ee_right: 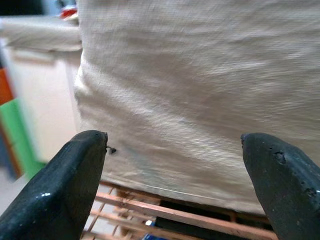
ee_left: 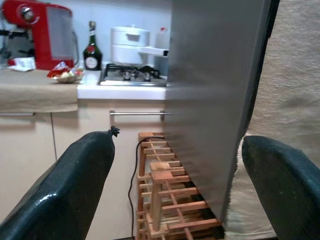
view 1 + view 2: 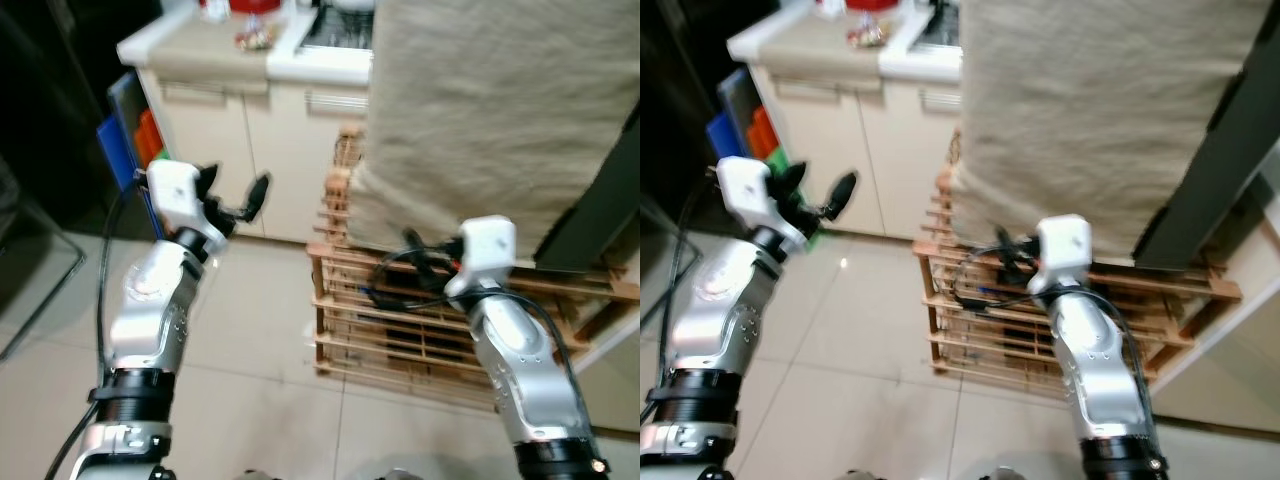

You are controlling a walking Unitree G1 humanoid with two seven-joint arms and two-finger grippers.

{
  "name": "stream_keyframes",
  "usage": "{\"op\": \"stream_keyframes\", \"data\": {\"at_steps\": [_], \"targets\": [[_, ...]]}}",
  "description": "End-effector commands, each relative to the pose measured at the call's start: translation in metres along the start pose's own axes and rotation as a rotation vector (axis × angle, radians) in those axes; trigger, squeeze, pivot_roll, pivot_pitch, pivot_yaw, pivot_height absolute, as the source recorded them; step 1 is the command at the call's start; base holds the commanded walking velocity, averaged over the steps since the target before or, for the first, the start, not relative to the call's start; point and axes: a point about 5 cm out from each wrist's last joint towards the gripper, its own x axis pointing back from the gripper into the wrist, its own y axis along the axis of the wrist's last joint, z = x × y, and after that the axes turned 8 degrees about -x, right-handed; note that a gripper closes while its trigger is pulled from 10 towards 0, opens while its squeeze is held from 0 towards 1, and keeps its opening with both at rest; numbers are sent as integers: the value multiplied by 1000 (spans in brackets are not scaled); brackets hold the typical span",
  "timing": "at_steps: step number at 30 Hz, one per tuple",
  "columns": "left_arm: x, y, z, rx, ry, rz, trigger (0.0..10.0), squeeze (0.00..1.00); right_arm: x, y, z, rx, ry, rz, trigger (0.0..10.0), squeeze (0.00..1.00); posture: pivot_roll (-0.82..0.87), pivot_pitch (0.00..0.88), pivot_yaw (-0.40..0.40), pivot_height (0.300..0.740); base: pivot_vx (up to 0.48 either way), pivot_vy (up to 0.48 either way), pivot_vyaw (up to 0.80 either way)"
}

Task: Restocking fridge

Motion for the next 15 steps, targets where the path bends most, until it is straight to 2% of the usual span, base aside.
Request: {"op": "stream_keyframes", "data": {"at_steps": [1, 9, 15], "targets": [[2, 2, 6, -24, 12, 39, 10000, 0, 0, 3, 6, -28, 3, -30, 10000, 0, -92, 0, 63, 740, 0, 480, -781], [3, -3, 4, -20, -6, 58, 10000, 0, 8, 1, -3, -39, -57, -49, 10000, 0, -110, 0, 94, 740, 0, 480, -781], [8, -9, 4, -37, 25, 81, 10000, 0, 9, 0, -7, -29, -79, -56, 10000, 0, -113, 0, 96, 740, 0, 478, -781]]}}
